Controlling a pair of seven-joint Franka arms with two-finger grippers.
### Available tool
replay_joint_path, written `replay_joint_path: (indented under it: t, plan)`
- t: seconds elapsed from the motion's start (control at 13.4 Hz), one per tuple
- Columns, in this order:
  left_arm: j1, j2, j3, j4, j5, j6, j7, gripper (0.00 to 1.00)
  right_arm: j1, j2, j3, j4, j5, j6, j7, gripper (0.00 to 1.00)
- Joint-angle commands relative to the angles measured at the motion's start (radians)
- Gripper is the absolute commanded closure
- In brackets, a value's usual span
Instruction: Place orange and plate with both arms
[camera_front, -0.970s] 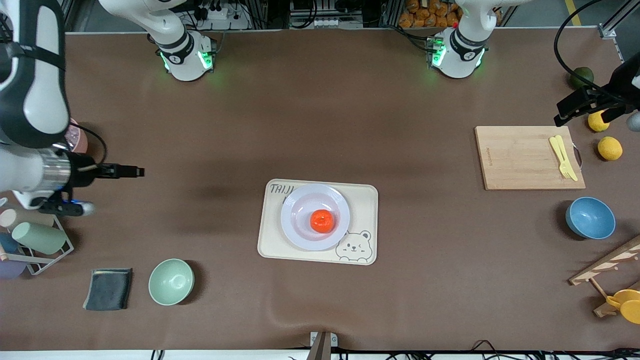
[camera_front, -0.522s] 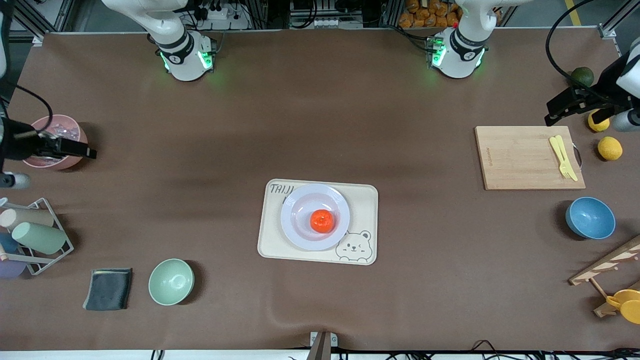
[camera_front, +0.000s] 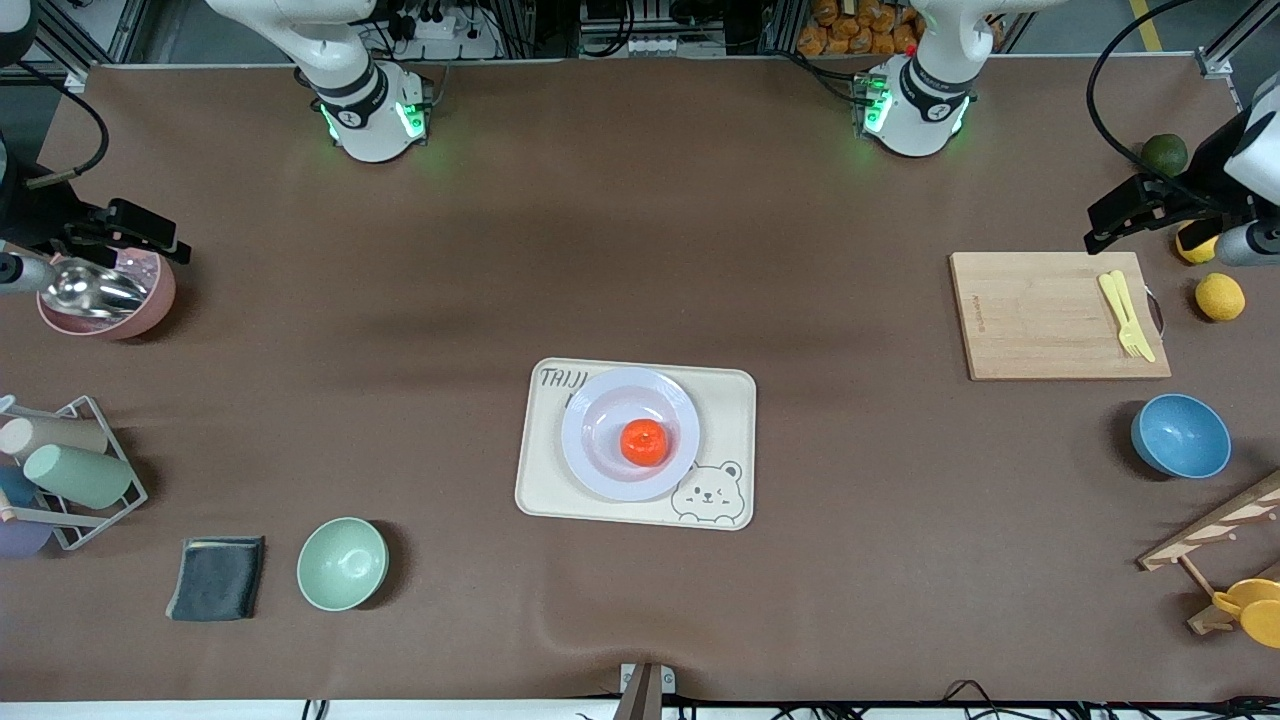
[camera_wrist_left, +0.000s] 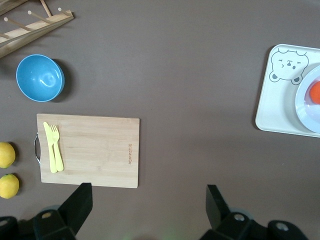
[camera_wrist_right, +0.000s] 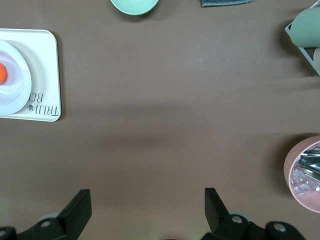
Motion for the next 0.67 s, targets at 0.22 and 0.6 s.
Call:
replay_joint_path:
  t: [0.22, 0.6]
  plan:
    - [0.010, 0.026, 0.007, 0.029, -0.021, 0.005, 0.020, 0.00, -0.059, 0.030, 0.063, 0.052, -0.056, 0.012, -0.025, 0.00]
    - [0.007, 0.023, 0.012, 0.037, -0.004, -0.002, 0.015, 0.00, -0.007, 0.043, 0.053, 0.088, -0.098, 0.021, -0.028, 0.00]
